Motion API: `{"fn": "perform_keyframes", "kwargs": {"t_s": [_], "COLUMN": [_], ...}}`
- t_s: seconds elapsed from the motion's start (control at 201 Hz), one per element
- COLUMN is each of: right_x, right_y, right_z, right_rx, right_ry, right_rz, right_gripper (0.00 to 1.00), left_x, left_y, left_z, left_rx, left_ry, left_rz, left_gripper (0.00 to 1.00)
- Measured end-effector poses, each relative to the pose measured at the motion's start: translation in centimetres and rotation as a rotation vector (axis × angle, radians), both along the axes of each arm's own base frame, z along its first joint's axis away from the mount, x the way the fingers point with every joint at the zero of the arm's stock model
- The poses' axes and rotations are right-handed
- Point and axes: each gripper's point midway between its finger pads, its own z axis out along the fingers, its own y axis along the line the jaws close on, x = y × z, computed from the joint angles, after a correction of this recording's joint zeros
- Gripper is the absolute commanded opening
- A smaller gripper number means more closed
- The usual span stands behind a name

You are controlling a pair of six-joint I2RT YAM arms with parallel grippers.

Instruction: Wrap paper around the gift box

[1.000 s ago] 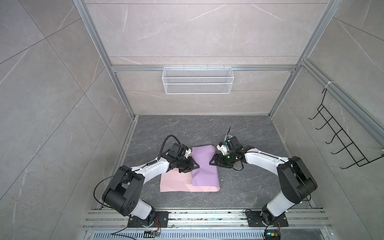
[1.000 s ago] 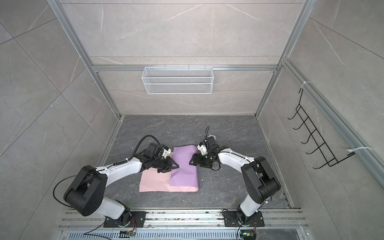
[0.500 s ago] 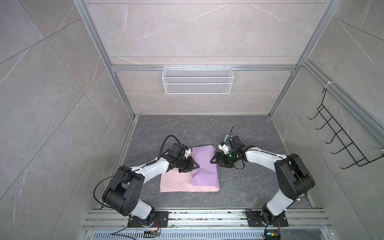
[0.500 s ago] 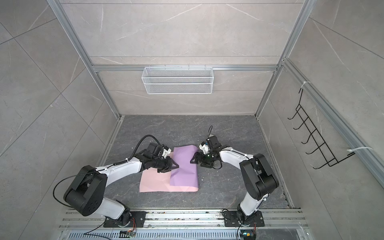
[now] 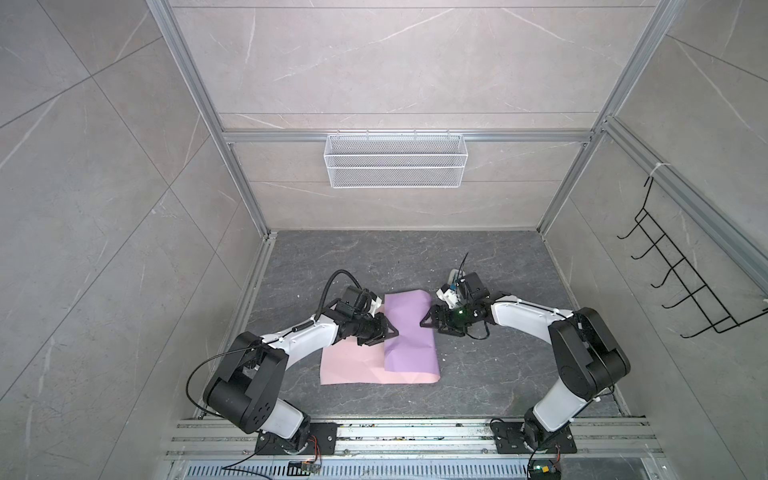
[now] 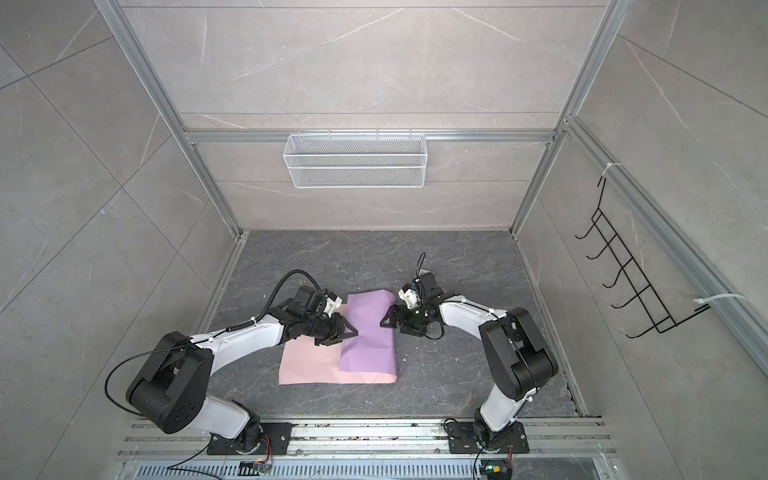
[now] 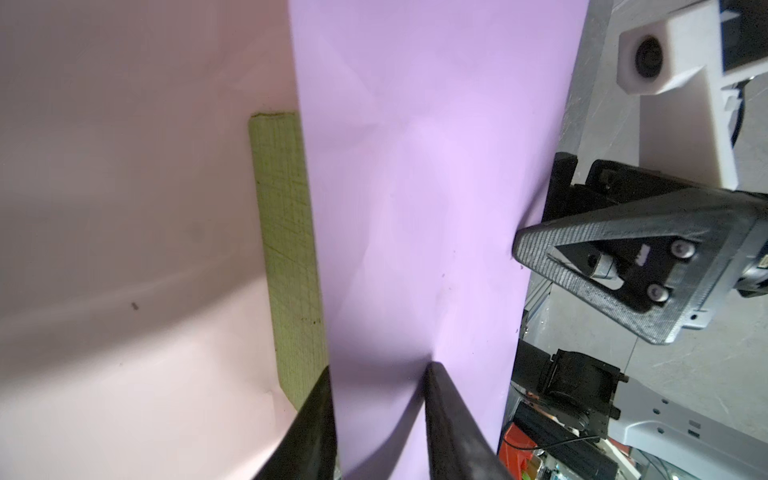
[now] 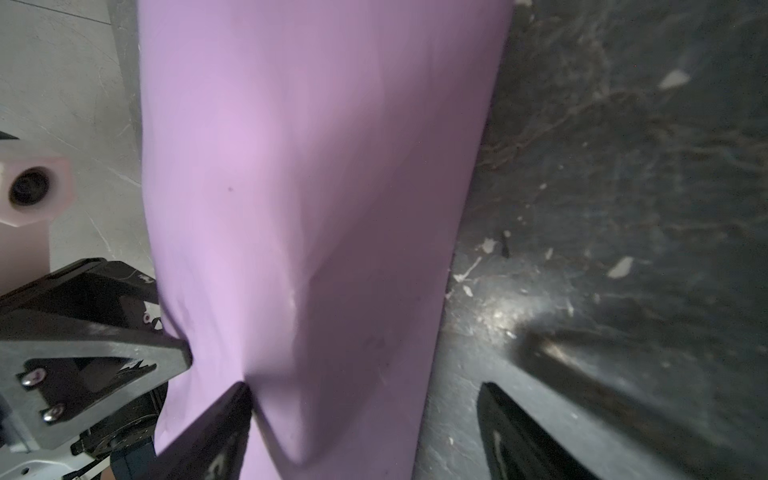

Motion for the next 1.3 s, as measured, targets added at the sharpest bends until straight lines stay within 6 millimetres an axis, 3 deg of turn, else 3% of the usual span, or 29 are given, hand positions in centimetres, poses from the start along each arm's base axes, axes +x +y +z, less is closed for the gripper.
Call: {"fn": "perform_keyframes", "kwargs": {"t_s": [0.105,0.229,0.528,0.707,0.797,0.936,1.036,1.14,1.299], "right_x": [0.0,0.0,0.0,0.0,0.0,0.0,0.0,0.0,0.0], "right_y": [0.0,0.0,-0.1,-0.2,-0.2,-0.2,-0.2,-0.2,-0.2], "right_z": [-0.1,-0.1,-0.1,-0.1,-0.1,-0.1,-0.1,-0.1,-0.1], "right_rx": [0.003,0.006,0.013,0.011,0.012,0.012,0.013,0.013,0.013], "right_ry": [-0.009,-0.016,-0.024,-0.03,-0.033,-0.033,-0.031,-0.03,-0.03], "right_rz": [-0.001,-0.005,-0.022,-0.035,-0.041,-0.044,-0.046,-0.046,-0.046], "right_gripper": [0.86,0.86,0.86,0.86,0.86,0.86,0.86,0.86,0.86], "left_x": [0.1,0.3,1.2,0.8,0.6,0.7,0.2,-0.7,-2.2], "left_y": [0.4,1.3,4.5,5.5,7.4,13.4,16.3,18.0,18.5], "left_z": [-0.3,-0.1,3.6,4.0,3.6,2.2,1.1,-0.6,-2.9], "left_rx": [0.028,0.068,0.107,0.123,0.149,0.201,0.235,0.273,0.299], "left_ry": [0.001,-0.021,-0.175,-0.183,-0.181,-0.157,-0.132,-0.088,-0.009], "left_rz": [0.017,0.044,0.148,0.158,0.196,0.379,0.478,0.535,0.549], "left_gripper": [0.63,0.72,0.75,0.78,0.83,0.89,0.92,0.94,0.95]}}
